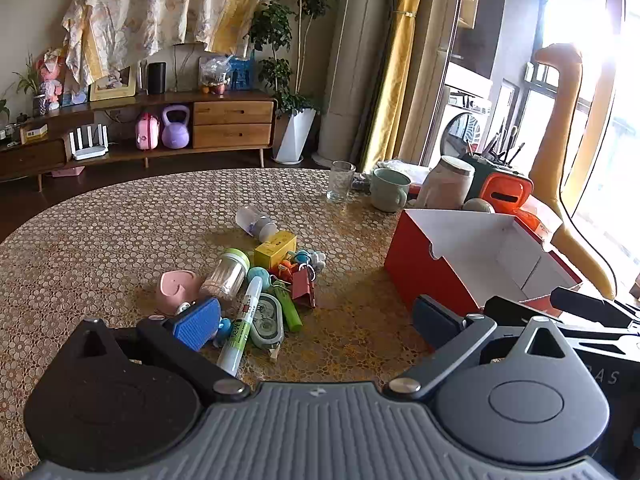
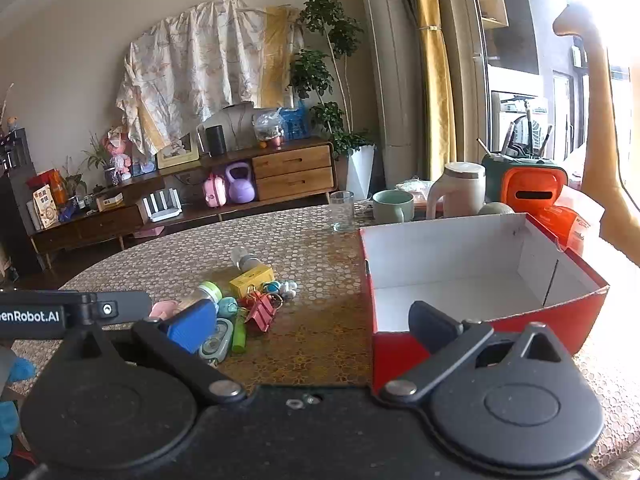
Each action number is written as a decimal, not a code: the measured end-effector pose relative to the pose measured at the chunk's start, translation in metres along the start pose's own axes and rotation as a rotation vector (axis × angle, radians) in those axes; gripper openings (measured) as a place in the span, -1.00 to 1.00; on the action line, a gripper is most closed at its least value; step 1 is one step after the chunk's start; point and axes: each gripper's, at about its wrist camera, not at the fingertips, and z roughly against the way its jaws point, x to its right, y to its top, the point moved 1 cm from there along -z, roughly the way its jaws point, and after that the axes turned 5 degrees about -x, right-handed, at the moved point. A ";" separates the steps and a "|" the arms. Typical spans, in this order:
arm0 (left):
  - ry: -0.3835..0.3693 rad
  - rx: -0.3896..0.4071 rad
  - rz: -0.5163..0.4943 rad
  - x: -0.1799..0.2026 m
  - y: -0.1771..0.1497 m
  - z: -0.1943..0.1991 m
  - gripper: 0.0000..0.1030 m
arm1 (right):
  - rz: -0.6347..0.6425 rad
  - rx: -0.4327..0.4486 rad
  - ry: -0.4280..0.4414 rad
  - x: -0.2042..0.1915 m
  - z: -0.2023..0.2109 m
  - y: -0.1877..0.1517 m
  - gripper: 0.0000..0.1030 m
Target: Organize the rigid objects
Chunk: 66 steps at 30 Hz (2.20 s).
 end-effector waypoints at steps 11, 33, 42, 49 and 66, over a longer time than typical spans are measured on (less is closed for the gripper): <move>-0.004 0.001 -0.001 -0.004 0.000 -0.003 1.00 | 0.009 -0.021 -0.002 0.000 -0.006 0.001 0.99; 0.173 -0.079 0.122 -0.113 0.016 -0.082 0.99 | 0.203 -0.136 0.118 -0.037 -0.098 0.015 0.88; 0.146 -0.088 0.040 -0.108 0.037 -0.131 0.99 | 0.226 -0.202 0.099 -0.044 -0.160 0.015 0.72; 0.153 -0.137 -0.006 -0.105 0.039 -0.176 0.98 | 0.211 -0.244 0.058 -0.044 -0.205 0.013 0.54; 0.104 -0.197 -0.017 -0.105 0.042 -0.224 0.22 | 0.116 -0.322 0.074 -0.048 -0.253 0.014 -0.10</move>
